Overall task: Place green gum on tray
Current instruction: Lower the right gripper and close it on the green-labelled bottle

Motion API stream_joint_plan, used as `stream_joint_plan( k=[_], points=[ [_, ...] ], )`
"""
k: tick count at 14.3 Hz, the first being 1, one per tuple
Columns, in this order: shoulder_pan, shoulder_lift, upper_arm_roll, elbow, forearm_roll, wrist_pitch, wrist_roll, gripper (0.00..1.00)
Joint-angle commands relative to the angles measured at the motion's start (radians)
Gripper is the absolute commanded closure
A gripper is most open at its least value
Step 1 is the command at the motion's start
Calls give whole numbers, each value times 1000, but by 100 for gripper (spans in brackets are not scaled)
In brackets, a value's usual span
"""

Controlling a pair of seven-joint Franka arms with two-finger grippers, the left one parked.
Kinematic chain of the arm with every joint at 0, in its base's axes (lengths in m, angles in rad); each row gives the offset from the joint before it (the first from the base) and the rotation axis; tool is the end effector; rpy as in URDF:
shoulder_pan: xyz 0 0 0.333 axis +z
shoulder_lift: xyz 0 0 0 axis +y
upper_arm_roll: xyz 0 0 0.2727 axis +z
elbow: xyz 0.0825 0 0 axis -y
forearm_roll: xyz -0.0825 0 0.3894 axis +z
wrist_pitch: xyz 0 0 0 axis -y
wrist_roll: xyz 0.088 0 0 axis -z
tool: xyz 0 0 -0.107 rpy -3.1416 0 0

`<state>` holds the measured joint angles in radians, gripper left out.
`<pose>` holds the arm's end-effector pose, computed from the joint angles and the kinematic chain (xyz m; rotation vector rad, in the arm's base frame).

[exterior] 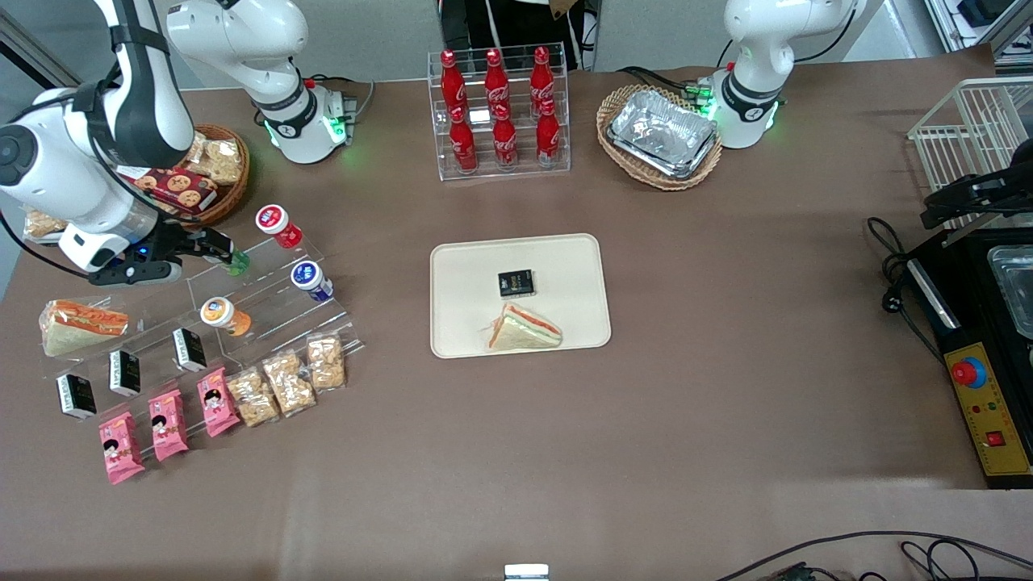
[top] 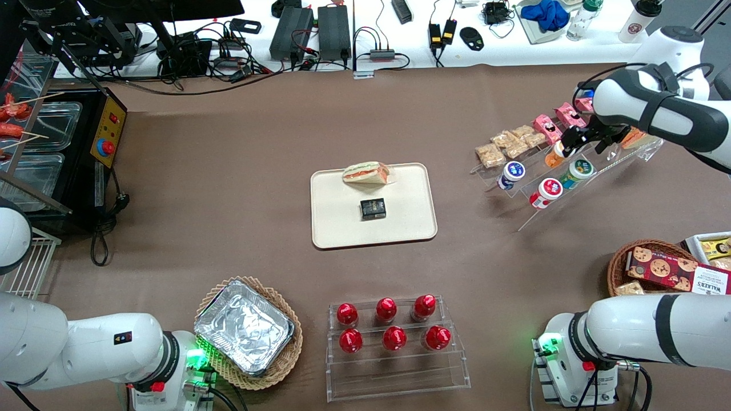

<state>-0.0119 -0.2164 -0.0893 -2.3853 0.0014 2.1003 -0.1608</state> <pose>0.4684 -0.0469 0.3528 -3.1093 -0.0958 0.1030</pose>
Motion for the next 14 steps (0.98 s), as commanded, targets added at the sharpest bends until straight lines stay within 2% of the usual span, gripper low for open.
stream_joint_plan(
  k=[1, 3, 4, 6, 10, 11, 13, 14],
  points=[
    [-3, -4, 2, -70, -20, 53, -9, 0],
    [-3, 0, 2, -78, -20, 61, -9, 0],
    [-3, 0, 2, -78, -20, 60, -9, 3],
    [-5, 0, 3, -78, -20, 55, -9, 27],
    [-6, 9, -12, -83, -12, 15, -13, 36],
    [-6, 11, -14, -83, -11, 15, -14, 41],
    [-5, 11, -12, -78, -11, 12, -20, 61],
    [-5, 11, -12, -74, -11, 12, -22, 62]
  ],
)
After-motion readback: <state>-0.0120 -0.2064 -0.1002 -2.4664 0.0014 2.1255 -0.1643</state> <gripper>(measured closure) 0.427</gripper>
